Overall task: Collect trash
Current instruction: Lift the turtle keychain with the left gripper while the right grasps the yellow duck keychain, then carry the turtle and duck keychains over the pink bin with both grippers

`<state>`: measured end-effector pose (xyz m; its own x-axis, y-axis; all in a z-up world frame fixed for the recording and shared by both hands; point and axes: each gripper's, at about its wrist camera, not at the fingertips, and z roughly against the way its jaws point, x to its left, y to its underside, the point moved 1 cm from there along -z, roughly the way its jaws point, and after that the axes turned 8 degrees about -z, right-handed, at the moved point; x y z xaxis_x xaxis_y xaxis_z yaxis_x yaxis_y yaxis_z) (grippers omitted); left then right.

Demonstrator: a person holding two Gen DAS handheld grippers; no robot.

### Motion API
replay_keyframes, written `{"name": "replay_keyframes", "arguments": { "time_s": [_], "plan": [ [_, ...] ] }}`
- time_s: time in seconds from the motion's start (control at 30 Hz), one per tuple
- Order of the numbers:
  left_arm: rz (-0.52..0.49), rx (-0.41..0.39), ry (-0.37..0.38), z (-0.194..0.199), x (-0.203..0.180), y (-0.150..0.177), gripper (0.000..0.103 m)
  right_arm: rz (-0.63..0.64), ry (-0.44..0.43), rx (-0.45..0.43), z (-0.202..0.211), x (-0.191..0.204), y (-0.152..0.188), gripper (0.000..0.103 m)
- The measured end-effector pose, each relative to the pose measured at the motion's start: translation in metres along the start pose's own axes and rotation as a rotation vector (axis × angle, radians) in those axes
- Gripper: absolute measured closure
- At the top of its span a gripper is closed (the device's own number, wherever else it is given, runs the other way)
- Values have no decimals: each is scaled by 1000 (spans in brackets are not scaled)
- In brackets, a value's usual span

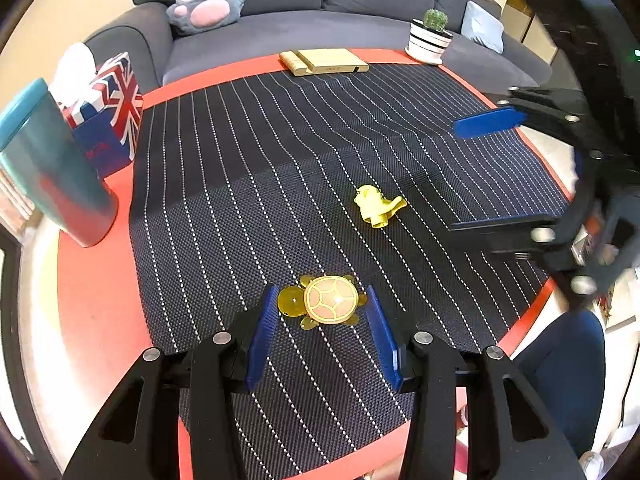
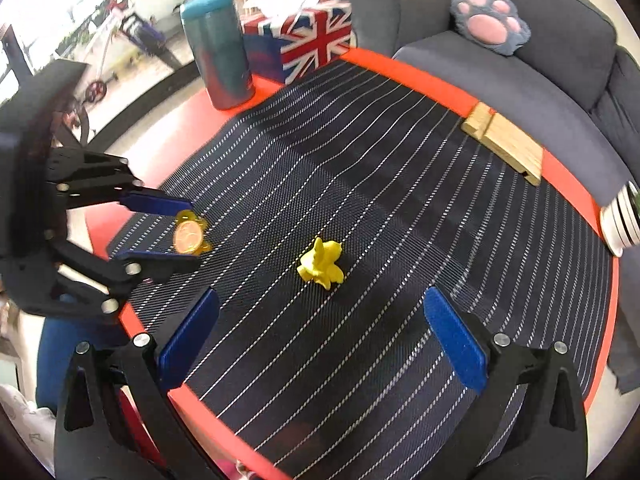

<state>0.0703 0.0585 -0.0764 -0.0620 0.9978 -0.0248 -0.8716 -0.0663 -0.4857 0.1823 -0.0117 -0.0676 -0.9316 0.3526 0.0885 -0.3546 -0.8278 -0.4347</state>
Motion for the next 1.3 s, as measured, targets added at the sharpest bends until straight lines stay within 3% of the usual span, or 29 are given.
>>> {"name": "replay_keyframes", "arguments": {
  "time_s": [0.2,0.27,0.4,0.57,0.6,0.93,1.3],
  "plan": [
    [18,-8,7,3,7,7,59,73,36,68,-33,9,-11,4],
    [23,-8,11,3,9,9,59,91,38,87,-43,10,-13,20],
    [33,-9,18,1,13,14,59,91,38,118,-55,10,-14,34],
    [39,-11,25,0,15,17,59,90,51,140,-65,10,-15,68],
    [39,-12,27,0,15,18,59,88,55,144,-67,10,-14,70],
    [21,-28,41,2,10,15,59,35,54,100,-52,4,-12,76],
    [-29,-53,53,12,-13,10,59,-19,30,34,-4,1,11,76]
  ]
}}
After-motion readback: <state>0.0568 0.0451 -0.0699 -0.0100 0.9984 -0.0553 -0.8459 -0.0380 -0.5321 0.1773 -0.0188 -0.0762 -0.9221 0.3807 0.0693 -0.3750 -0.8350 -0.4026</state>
